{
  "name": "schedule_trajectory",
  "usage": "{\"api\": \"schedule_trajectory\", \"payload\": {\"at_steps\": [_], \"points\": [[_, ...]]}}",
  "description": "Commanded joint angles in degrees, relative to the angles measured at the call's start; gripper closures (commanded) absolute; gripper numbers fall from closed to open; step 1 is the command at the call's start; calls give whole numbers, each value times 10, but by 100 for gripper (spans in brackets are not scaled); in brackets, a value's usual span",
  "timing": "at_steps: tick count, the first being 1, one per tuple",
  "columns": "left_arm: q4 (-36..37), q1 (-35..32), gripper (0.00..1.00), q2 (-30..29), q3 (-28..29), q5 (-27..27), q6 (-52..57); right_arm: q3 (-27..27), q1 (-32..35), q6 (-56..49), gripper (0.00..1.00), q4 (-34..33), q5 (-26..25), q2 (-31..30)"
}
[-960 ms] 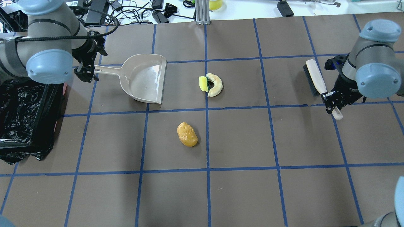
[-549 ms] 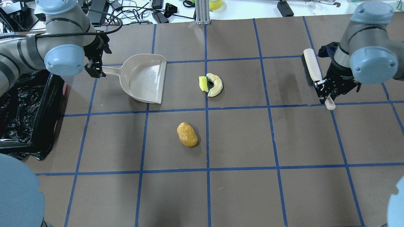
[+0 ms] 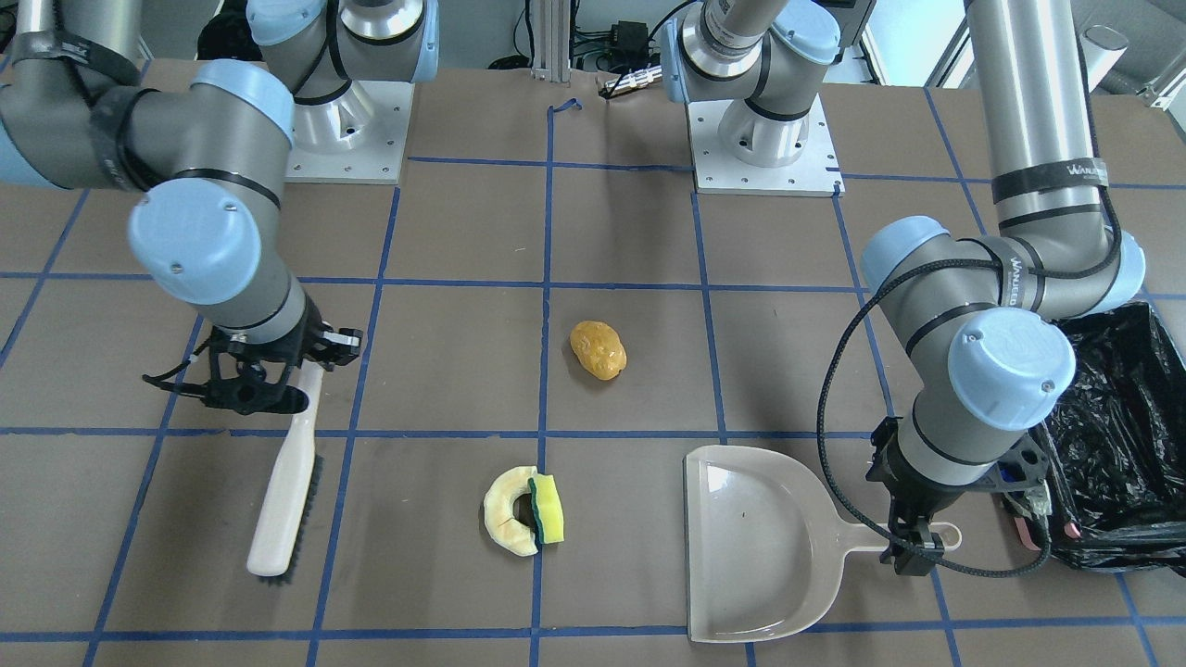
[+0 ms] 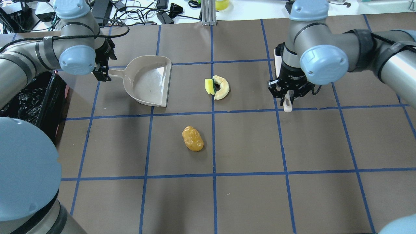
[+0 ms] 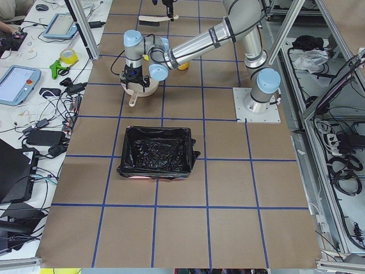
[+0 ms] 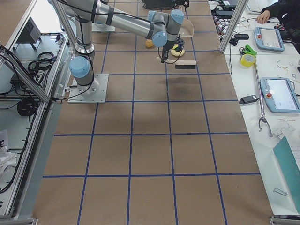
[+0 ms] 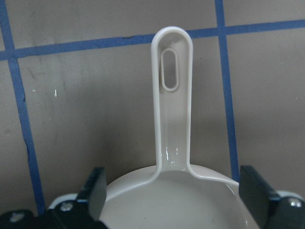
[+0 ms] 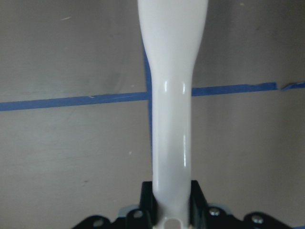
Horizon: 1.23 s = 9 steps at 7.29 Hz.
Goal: Sweep and dump trash into bin
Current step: 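Lift the brush and move it toward the sponge and bread ring with the right gripper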
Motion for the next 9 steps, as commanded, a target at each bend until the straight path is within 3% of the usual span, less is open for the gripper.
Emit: {"api": "schedule_trajectory", "payload": {"at_steps": [1,2,3,5,8,9], "points": [[4,13,2,-25,5,3,2,-26,49,32,98,5,11,27],[23,13,2,-35,4,3,-2,-27,55,46,98,5,28,29],[27,13,11,-36,4,3,-4,-27,65,62,98,5,37,35],[32,13,100,-30,4,-1,-16,-42,80,72,98,5,36,49],[42,12,100,-12,4,9,-2,-42,80,69,98,5,35,50],[48,8,100,-13,3,57,-1,-42,80,71,98,5,35,49]]}}
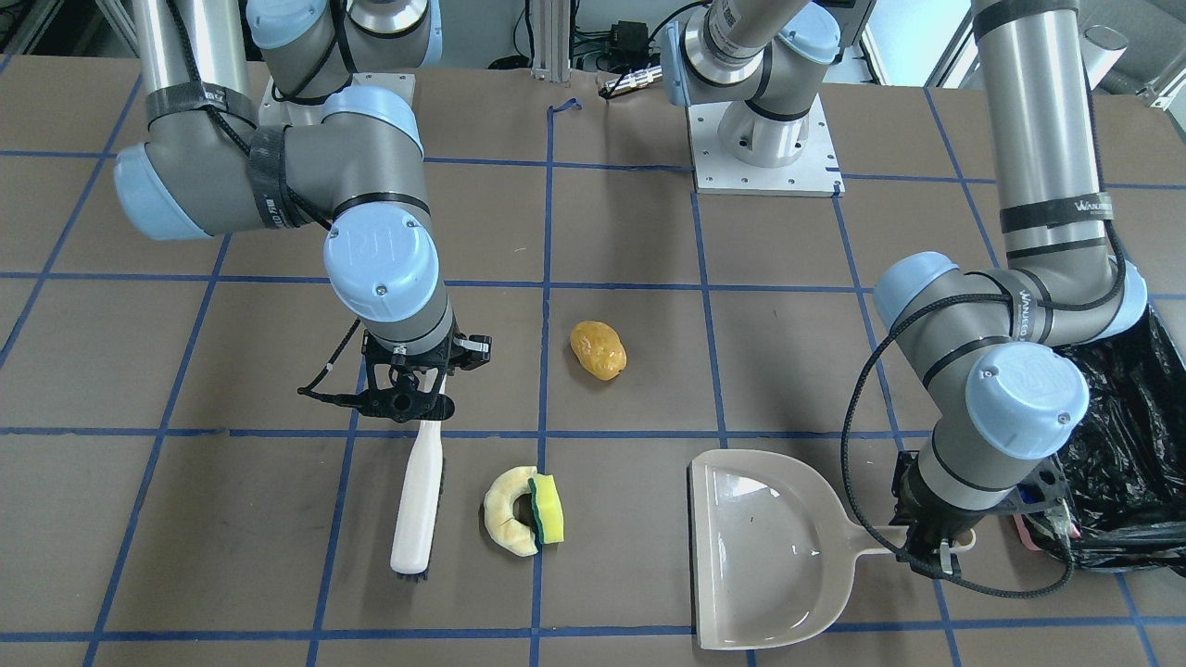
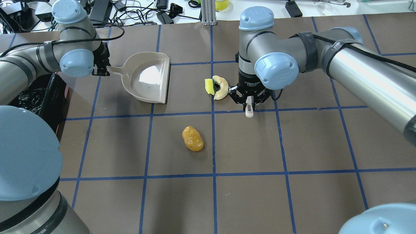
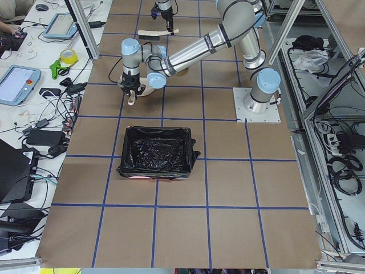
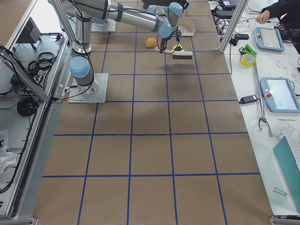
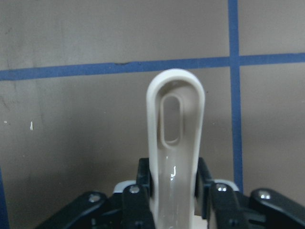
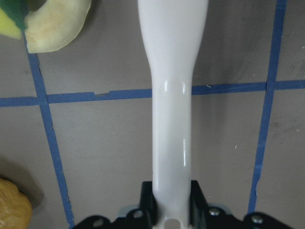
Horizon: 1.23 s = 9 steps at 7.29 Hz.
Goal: Sweep and dump trash into bin
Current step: 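Lift the brush and move it toward the sponge and bread ring with the right gripper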
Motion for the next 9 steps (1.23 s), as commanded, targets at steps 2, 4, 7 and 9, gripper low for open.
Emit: {"api": "schedule_trajectory", "payload": {"at_steps": [2,4,7,9], "points": [[14,-21,100,4,-10,48,-12,2,12,11,98,-1,0,2],[16,-47,100,2,-10,70,-23,3,19,12,98,0,1,9],[36,-49,100,-9,-11,76,-44,-10,51,105,99,-9,48,47],[36,-53,100,-9,-14,77,-54,-63,61,123,99,-10,68,88]]}}
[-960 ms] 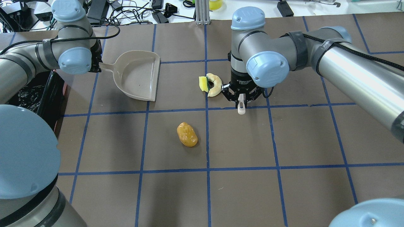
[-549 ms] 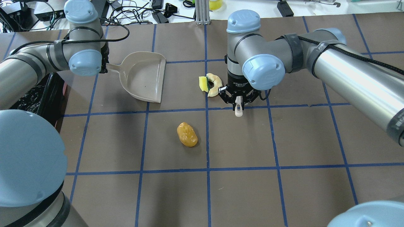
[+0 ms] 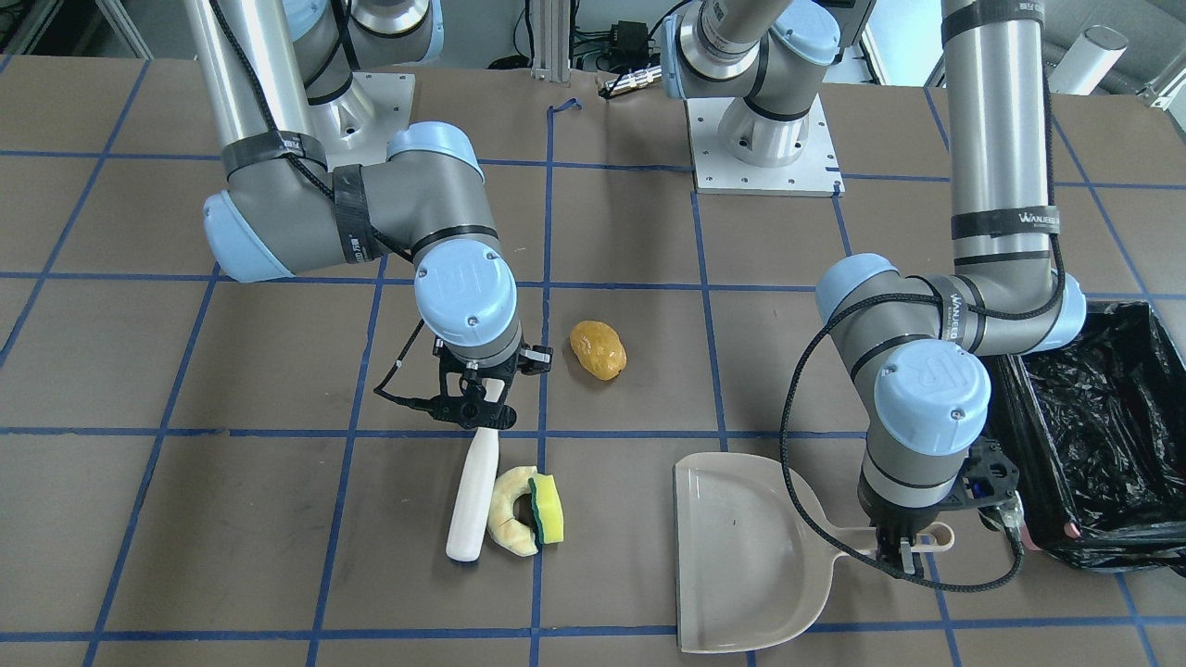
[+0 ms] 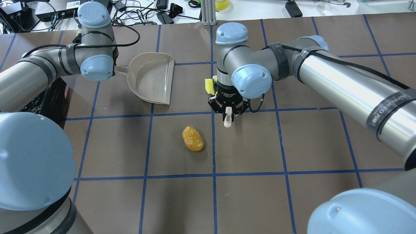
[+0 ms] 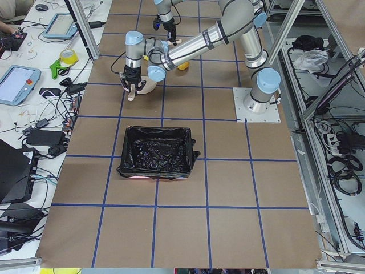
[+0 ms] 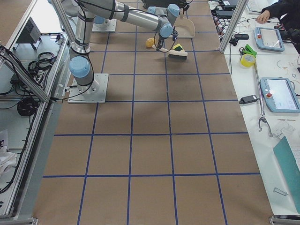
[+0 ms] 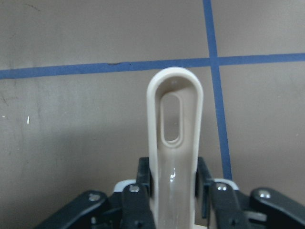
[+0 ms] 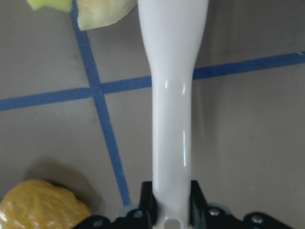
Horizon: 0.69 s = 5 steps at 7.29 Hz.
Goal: Sweep and dump trash into bin
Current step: 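Sweep the sponge and bread ring into the dustpan with the right gripper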
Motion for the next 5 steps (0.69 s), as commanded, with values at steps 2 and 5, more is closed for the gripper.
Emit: {"api": "schedule_trajectory", "payload": {"at_steps": [2,5], "points": [[0,-3,100,0,-5,2,-5,-106,28,41,99,-1,59,80],[0,-3,100,0,-5,2,-5,-201,64,91,98,0,120,138]]}}
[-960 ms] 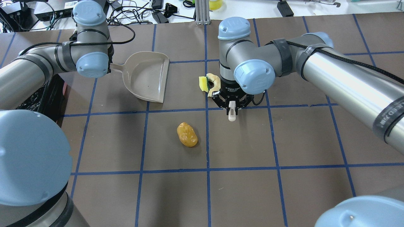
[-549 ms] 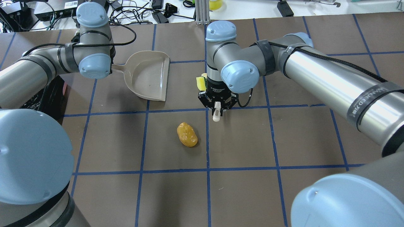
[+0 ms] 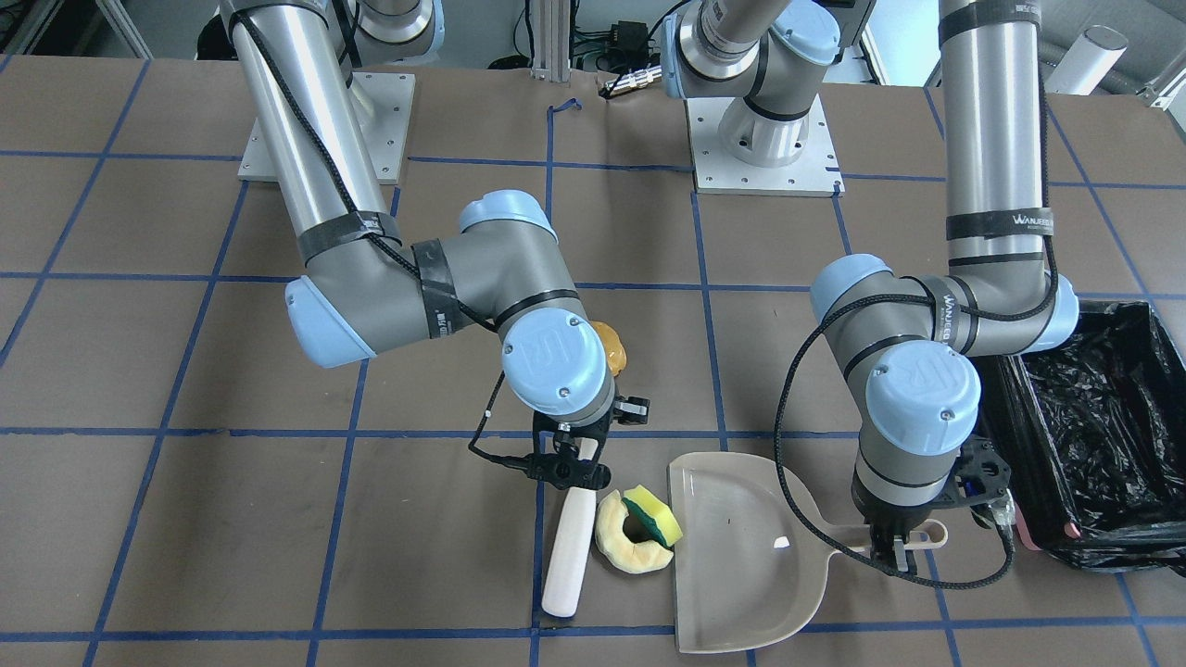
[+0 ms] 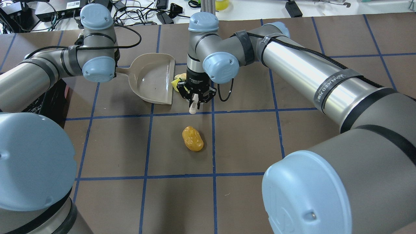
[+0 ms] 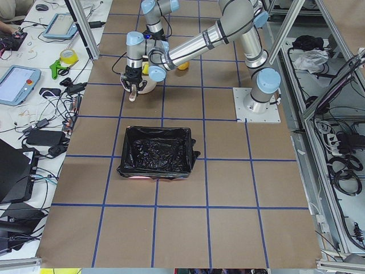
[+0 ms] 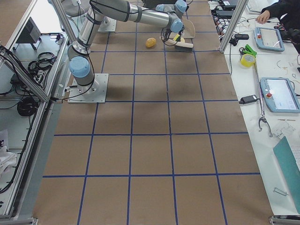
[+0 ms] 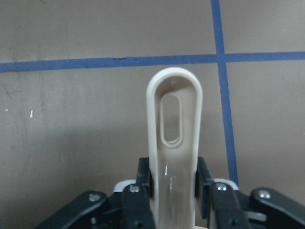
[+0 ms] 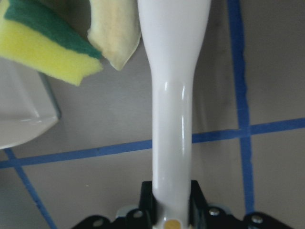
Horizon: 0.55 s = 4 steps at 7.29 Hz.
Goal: Sweep and dump trash into bin
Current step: 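Sweep the sponge and bread ring into the dustpan with the right gripper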
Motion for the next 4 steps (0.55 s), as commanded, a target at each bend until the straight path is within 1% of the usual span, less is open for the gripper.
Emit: {"api": "schedule_trajectory", "payload": {"at_steps": [1,2,3,4], "points": [[0,0,100,0,0,0,0,-73,28,38,99,0,57,44],[0,0,100,0,0,0,0,-99,38,41,98,-1,75,57],[0,0,100,0,0,-1,0,-116,44,42,99,-1,108,63],[0,0,100,0,0,-1,0,-127,47,41,98,-2,127,63]]}}
